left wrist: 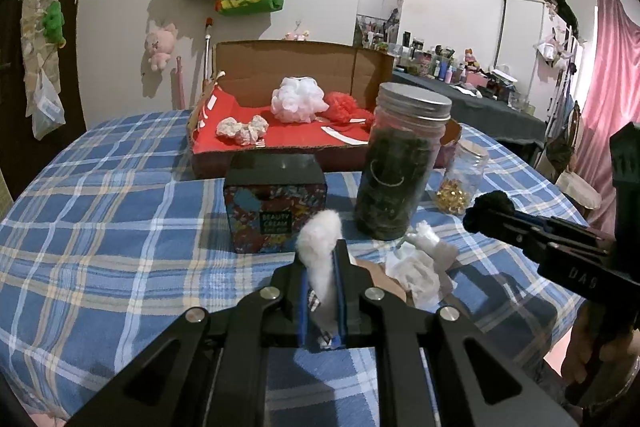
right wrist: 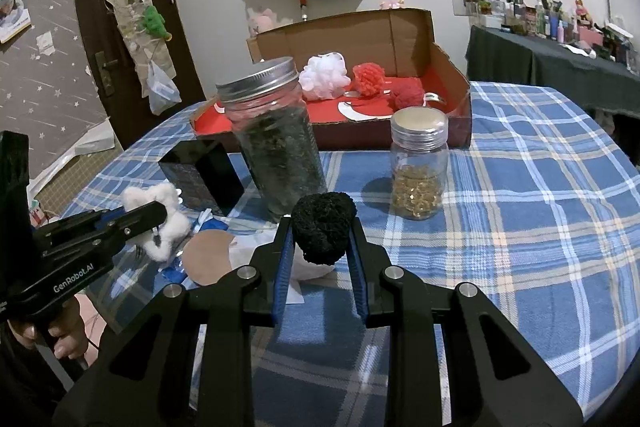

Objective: Organize soft objects
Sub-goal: 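Lift both held items and carry them toward the cardboard box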

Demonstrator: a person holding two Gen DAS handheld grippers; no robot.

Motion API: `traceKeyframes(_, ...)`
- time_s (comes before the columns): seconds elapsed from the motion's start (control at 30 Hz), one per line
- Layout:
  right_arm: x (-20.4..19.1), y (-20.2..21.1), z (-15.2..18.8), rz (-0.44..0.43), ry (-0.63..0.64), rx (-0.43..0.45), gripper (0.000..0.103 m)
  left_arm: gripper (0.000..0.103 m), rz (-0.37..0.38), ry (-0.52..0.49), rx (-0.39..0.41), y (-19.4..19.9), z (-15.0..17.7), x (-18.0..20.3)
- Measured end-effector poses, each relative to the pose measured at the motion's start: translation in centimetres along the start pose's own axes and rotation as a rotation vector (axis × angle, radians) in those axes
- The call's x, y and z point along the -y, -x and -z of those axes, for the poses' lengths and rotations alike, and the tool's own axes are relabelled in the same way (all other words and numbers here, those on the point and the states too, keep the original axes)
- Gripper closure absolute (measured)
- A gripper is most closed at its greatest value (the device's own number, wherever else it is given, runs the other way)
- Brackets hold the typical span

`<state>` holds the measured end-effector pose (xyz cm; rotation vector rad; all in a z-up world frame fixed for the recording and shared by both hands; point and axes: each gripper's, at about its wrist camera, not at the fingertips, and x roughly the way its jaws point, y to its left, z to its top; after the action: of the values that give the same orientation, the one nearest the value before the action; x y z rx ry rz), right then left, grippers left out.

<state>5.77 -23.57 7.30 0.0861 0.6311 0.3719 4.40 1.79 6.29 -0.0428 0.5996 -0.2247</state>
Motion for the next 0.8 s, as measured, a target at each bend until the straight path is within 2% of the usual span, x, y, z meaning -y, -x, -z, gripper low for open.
traceKeyframes(0.3, 1.5, 0.0, 0.0, 0.017, -0.041, -0.016, 0.078, 0.092, -0.017, 0.008, -0.009, -0.3, -0.3, -0.5)
traceKeyframes(0.6, 5.1, 0.0, -0.4, 0.054, -0.125, -0.053, 0.078, 0.092, -0.050, 0.069, -0.056, -0.4, -1.0, -4.5)
traceKeyframes(0.8, 7.5, -0.3, -1.0, 0.067, -0.171, -0.077, 0.078, 0.092, -0.083, 0.052, -0.092, -1.2, -1.6, -6.4)
